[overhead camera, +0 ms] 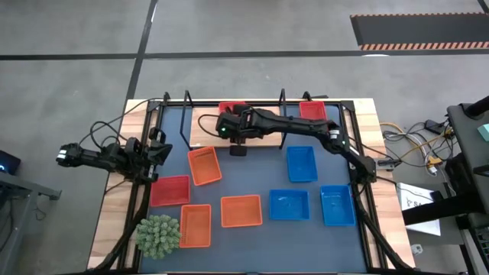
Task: Stack baskets on shelf by color
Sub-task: Put the middle red basket on the shelf
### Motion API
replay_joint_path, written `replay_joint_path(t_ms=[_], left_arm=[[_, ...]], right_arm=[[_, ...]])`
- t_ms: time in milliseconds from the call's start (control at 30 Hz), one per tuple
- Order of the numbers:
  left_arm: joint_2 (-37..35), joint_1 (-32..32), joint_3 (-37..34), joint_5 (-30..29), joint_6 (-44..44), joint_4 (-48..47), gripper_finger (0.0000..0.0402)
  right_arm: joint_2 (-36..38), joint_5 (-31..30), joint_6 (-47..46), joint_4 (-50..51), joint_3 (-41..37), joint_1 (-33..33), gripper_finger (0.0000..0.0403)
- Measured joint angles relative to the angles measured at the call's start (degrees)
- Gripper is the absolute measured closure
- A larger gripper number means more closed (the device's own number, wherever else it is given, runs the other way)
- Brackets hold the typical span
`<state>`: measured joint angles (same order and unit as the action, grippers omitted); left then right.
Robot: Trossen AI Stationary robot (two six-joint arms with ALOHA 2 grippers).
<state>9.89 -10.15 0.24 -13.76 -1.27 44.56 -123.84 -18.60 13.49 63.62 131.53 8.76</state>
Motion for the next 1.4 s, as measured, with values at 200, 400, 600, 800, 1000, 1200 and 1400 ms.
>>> replay_joint_path(t_ms=[200,400,600,800,1000,1200,1400], left_arm=[[0.21,0.00,0.01,0.02,-0.08,0.12,0.0400],[0.22,-0.02,-0.01,0.04,-1.39,0.26,0.0400],[0.15,0.00,0.01,0.11,-1.41,0.26,0.0400],[0.09,-0.02,0.00,0.15,-0.95,0.78,0.0400],[0.07,-0.02,0.00,0.15,-0.92,1.20,0.0400],[0.09,-0.02,0.01,0.15,-0.90,1.38,0.0400],[0.09,-0.02,0.00,0.13,-0.88,1.42,0.0400]], right_arm=[[6.90,5.82,-0.89,-1.61,-2.37,-0.13,0.0316],[8.71,7.09,1.14,-12.10,-6.93,0.93,0.0369],[5.66,7.11,4.04,-18.51,-10.52,4.90,0.0393],[0.66,14.59,4.37,-19.06,-10.95,9.88,0.0394],[-1.39,21.42,4.65,-18.58,-10.97,11.36,0.0394],[-1.28,24.84,4.55,-18.56,-10.95,10.72,0.0394],[-1.28,24.55,4.67,-18.75,-10.95,10.53,0.0394]])
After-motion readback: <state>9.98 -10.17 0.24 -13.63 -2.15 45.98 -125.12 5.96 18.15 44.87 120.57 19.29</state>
